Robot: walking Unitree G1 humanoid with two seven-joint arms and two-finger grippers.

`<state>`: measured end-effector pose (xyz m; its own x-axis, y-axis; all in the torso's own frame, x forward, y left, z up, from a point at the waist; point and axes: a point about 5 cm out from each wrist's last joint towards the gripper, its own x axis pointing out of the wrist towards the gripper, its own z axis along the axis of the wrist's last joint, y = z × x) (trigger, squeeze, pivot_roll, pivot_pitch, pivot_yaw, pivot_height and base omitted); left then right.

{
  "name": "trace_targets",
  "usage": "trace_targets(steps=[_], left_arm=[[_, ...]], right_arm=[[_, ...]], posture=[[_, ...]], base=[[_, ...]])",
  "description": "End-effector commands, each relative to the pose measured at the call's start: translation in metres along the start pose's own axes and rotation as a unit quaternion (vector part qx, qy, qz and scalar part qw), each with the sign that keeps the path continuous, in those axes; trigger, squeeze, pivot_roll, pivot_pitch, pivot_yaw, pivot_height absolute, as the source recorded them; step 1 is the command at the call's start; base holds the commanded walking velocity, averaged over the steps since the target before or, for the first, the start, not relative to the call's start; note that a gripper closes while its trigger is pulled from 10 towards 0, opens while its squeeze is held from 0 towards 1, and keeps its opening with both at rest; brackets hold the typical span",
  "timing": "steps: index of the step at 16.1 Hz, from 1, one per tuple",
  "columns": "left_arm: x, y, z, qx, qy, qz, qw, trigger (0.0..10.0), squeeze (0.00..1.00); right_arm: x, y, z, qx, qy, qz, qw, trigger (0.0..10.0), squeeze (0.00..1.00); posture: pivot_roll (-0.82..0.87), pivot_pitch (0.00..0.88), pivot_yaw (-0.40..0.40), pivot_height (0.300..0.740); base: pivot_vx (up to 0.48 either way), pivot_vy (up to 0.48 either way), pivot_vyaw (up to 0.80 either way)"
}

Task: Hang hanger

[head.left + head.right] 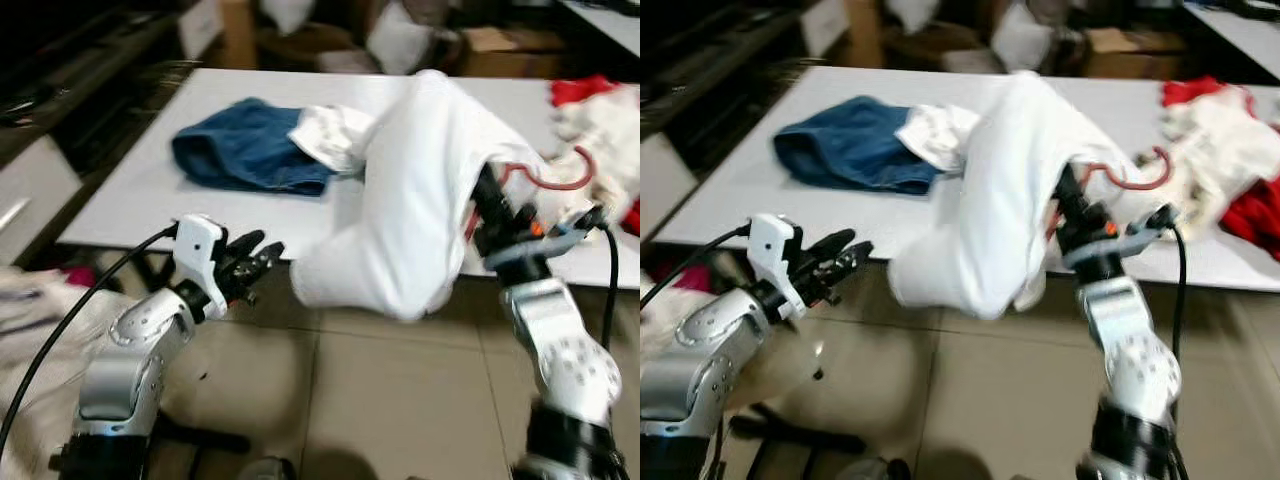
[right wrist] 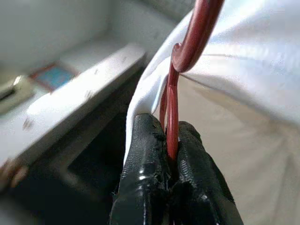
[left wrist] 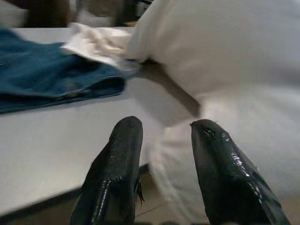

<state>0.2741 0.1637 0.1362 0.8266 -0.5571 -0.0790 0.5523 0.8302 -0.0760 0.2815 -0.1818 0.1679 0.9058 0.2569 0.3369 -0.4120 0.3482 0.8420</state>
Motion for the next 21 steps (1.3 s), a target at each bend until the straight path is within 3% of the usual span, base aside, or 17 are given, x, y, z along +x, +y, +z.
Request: trace_targets(steps=[1, 2, 5, 10, 15, 18, 21], left_arm=[[-0.001, -0.003, -0.002, 0.003, 0.001, 0.006, 1.0, 10.0, 0.0], [0.0, -0.016, -0.007, 0.001, 0.003, -0.004, 1.0, 10.0, 0.0], [0.001, -0.023, -0.013, 0.006, 0.011, -0.007, 1.0, 10.0, 0.0], [0.001, -0.031, -0.019, 0.027, 0.027, -0.017, 0.999, 10.0, 0.0], [0.002, -0.034, -0.02, 0.029, 0.029, -0.018, 0.999, 10.0, 0.0], [0.003, -0.035, -0.021, 0.03, 0.03, -0.019, 0.999, 10.0, 0.0], [0.007, -0.033, -0.019, 0.017, 0.026, -0.003, 1.0, 10.0, 0.0]], right_arm=[[-0.003, 0.009, 0.0, -0.006, 0.013, 0.025, 1.0, 10.0, 0.0], [-0.018, 0.011, -0.001, -0.021, 0.039, 0.032, 0.998, 10.0, 0.0], [-0.031, 0.015, -0.001, -0.037, 0.06, 0.036, 0.997, 10.0, 0.0], [-0.045, 0.013, 0.001, -0.055, 0.075, 0.021, 0.995, 10.0, 0.0], [-0.048, 0.014, -0.001, -0.061, 0.077, 0.015, 0.995, 10.0, 0.0], [-0.046, 0.01, 0.008, -0.082, 0.049, -0.007, 0.995, 10.0, 0.0], [-0.03, 0.018, 0.08, -0.114, -0.109, -0.009, 0.987, 10.0, 0.0]], posture=[[-0.14, 0.0, 0.057, 0.74], [-0.15, 0.0, 0.057, 0.74], [-0.14, 0.0, 0.055, 0.74], [-0.13, 0.0, 0.055, 0.74], [-0.13, 0.0, 0.059, 0.74], [-0.14, 0.0, 0.064, 0.74], [-0.14, 0.0, 0.068, 0.74]], base=[[0.0, 0.0, 0.68], [0.0, 0.0, 0.66], [0.0, 0.0, 0.66], [0.0, 0.0, 0.66], [0.0, 0.0, 0.66], [0.0, 0.0, 0.66], [0.0, 0.0, 0.67]])
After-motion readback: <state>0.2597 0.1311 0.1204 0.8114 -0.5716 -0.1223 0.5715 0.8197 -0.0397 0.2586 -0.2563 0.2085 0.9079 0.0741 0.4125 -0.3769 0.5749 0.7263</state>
